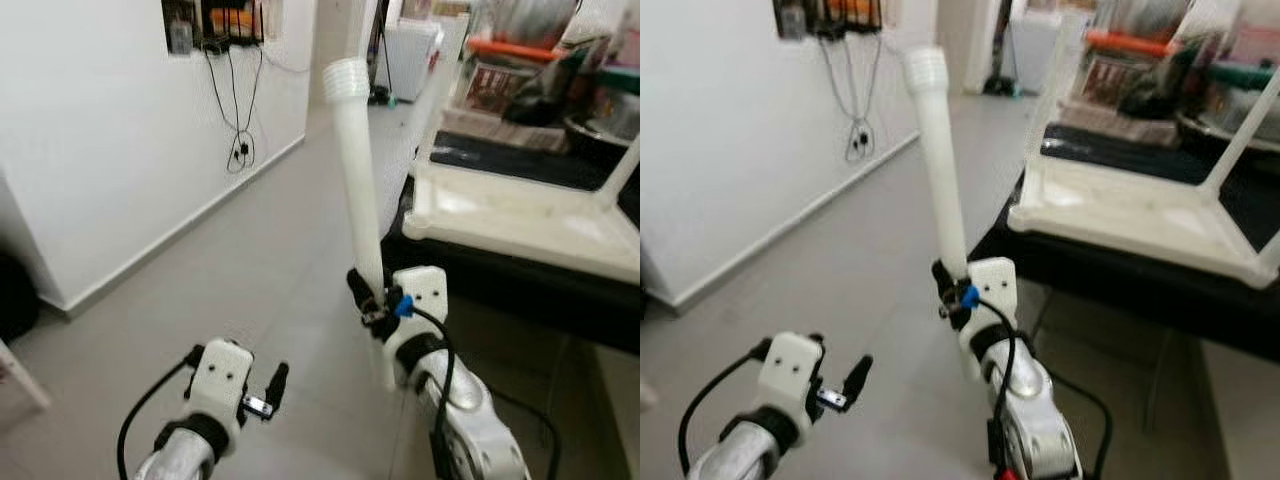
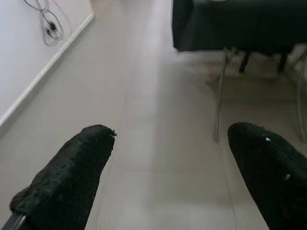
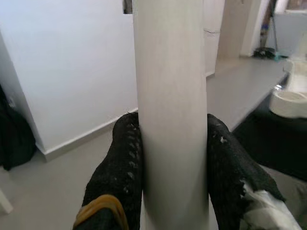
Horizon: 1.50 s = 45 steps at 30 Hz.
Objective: Building children table
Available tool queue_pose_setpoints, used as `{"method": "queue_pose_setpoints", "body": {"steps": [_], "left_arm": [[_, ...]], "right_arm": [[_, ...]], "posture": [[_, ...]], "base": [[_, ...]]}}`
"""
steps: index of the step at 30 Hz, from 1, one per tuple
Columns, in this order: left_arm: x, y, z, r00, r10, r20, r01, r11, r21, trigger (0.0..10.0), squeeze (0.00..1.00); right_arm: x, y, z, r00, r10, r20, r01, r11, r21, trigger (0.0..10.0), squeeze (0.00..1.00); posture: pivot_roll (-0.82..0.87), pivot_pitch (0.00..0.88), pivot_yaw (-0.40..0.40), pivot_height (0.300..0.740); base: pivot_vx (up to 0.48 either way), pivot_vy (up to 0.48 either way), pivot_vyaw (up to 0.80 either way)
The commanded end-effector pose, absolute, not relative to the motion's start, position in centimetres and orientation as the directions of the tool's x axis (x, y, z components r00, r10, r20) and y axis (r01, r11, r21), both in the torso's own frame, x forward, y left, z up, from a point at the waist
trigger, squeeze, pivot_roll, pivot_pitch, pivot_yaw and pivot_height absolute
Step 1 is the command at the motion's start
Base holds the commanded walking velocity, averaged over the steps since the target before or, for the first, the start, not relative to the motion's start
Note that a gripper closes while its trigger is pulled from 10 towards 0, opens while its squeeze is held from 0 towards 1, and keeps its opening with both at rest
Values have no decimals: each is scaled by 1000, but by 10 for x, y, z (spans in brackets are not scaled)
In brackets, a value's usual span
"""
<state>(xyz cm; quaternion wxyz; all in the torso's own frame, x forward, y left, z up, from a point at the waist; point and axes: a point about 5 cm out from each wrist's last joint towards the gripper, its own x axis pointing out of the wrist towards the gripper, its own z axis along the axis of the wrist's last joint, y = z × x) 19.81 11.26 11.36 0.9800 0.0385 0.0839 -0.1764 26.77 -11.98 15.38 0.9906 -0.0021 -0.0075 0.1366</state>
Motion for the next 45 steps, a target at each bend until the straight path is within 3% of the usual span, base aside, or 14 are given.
{"method": "queue_pose_setpoints", "body": {"steps": [1, 24, 45], "left_arm": [[200, 112, 115, 923, -345, -171, 358, 932, 49, 10000, 0], [200, 111, 115, 925, -347, -157, 361, 930, 71, 10000, 0], [203, 115, 118, 936, -319, -152, 328, 944, 43, 10000, 0]], "right_arm": [[269, -121, 160, 965, 259, 40, -258, 966, -14, 10000, 0], [270, -119, 162, 967, 246, 59, -246, 969, -1, 10000, 0], [274, -121, 165, 971, 232, 63, -233, 972, 6, 10000, 0]], "posture": [[84, 44, -94, 740], [83, 24, -95, 740], [84, 38, -96, 740]], "base": [[0, 0, -800], [0, 0, -800], [220, -278, 0]]}}
